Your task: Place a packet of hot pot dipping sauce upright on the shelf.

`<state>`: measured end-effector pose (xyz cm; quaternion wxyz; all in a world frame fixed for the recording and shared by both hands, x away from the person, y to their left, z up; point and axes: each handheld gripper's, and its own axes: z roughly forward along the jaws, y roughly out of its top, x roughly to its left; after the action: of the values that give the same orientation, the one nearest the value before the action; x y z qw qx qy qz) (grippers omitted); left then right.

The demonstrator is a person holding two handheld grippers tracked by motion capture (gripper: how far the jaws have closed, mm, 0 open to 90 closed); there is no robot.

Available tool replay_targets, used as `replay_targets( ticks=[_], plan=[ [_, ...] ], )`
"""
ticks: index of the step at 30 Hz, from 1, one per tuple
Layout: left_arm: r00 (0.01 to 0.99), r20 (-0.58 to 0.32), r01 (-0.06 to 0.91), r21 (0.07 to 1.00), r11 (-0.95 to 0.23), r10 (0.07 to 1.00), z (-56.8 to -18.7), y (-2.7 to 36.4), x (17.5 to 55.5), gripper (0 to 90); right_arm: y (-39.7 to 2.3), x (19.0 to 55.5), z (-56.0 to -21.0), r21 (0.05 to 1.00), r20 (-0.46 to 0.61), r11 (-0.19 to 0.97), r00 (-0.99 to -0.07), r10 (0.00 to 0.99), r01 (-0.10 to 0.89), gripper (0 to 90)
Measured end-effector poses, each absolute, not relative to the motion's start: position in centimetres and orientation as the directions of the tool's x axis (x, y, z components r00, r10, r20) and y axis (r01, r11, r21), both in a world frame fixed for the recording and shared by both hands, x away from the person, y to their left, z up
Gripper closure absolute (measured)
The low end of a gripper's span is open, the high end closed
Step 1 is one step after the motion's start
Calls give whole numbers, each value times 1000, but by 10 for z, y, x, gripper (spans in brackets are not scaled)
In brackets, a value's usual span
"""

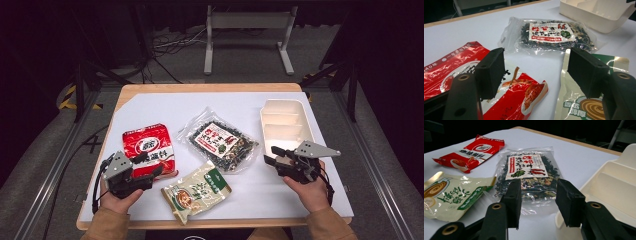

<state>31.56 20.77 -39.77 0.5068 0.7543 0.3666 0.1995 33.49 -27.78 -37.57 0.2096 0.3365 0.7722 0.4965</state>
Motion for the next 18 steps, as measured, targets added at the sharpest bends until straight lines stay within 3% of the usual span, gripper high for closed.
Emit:
replay_targets(
  ticks=[18],
  plan=[
    [679,-78,366,898,-244,730,-397,197,316,287,-250,331,-357,862,28,360,-743,668,356,474]
  ],
)
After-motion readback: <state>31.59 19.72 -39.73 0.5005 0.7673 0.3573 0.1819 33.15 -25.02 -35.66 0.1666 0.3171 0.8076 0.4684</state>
